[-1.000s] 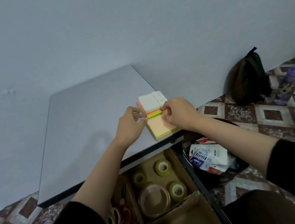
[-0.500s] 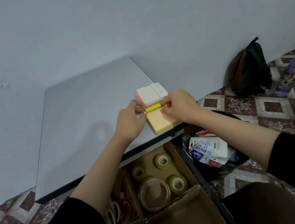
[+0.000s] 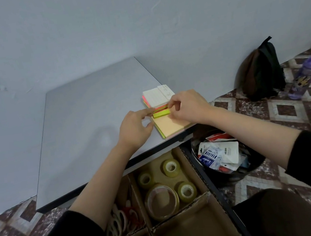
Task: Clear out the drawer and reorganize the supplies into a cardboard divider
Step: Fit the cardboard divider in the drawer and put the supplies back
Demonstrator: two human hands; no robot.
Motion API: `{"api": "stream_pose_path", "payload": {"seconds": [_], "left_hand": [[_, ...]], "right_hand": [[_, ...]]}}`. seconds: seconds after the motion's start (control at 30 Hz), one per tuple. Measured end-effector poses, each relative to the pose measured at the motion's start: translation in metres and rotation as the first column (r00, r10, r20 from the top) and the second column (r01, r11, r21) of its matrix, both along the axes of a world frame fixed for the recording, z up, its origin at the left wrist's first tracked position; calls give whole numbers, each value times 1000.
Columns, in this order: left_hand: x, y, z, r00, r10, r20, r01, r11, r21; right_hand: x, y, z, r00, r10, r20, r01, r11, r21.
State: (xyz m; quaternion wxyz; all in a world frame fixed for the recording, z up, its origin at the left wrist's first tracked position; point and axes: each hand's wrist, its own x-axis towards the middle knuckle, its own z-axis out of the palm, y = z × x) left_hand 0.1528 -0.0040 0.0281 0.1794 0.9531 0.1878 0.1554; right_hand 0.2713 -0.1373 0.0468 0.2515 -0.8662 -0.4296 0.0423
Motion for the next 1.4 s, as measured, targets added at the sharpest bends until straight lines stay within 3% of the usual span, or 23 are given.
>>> {"api": "stream_pose_path", "payload": {"seconds": [0.17,0.33,0.6,0.9,1.07,1.23,1.4], "left_hand": [[1,0,2,1000,-3,-10,3,1000,12],[-8,1,2,999,24,48,-22,999,-32],[-43,14,-22,989,99,106,-97,995,-25],[-48,14,-30,987,109,118,-108,994,-13],[-49,15,-31,982,121,143,-118,993,-34],[-51,11,-32,983,109,150,-110,994,2],[-52,8,-33,987,86,138,-95,994,57]], "right_hand": [[-2,10,4,992,94,88,-83,989,-122],[-3,14,8,986,118,116,-102,985,-136],[-7,27,23,989,150,8,-144,960,-239],[-10,38,33,987,158,26,-134,901,-412],[-10,38,32,989,141,-39,-145,911,-385],[-3,30,28,989,137,48,-120,957,-264],[-1,23,24,986,162,30,-149,956,-254]]}}
